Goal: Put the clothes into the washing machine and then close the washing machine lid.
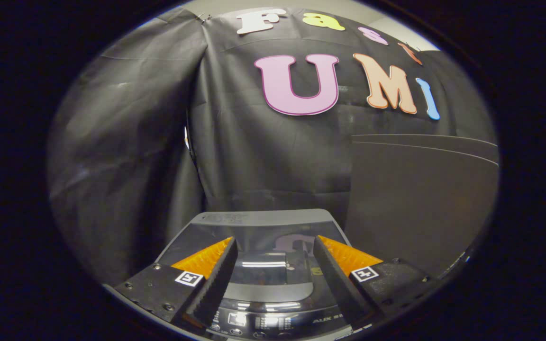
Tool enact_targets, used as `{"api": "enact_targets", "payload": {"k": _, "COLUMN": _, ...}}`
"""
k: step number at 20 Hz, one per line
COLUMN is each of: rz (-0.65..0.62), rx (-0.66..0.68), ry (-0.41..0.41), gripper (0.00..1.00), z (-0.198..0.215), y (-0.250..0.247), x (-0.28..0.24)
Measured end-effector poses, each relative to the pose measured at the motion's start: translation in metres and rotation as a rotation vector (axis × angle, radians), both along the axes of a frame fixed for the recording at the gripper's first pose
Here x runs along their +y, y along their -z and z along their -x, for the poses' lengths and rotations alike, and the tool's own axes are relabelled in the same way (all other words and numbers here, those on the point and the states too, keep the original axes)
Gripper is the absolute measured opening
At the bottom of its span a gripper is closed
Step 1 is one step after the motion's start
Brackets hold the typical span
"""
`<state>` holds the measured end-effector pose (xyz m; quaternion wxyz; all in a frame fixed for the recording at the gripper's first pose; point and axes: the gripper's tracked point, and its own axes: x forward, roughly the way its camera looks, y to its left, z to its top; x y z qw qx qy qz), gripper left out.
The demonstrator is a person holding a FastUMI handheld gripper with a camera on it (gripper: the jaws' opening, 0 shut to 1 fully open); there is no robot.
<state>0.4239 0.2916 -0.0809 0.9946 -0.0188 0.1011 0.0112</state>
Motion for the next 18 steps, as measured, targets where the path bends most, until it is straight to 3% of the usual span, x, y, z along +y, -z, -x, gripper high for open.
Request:
{"api": "enact_targets", "payload": {"k": 9, "rz": -0.007, "rx": 0.069, "ry": -0.039, "gripper": 0.98, "z": 0.072, "y": 0.010, "x": 0.008}}
{"api": "enact_targets", "payload": {"k": 14, "rz": 0.021, "rx": 0.036, "ry": -0.041, "gripper": 0.98, "z": 0.108, "y": 0.013, "x": 0.008}}
{"api": "enact_targets", "payload": {"k": 18, "rz": -0.029, "rx": 0.075, "ry": -0.092, "gripper": 0.98, "z": 0.133, "y": 0.029, "x": 0.022}}
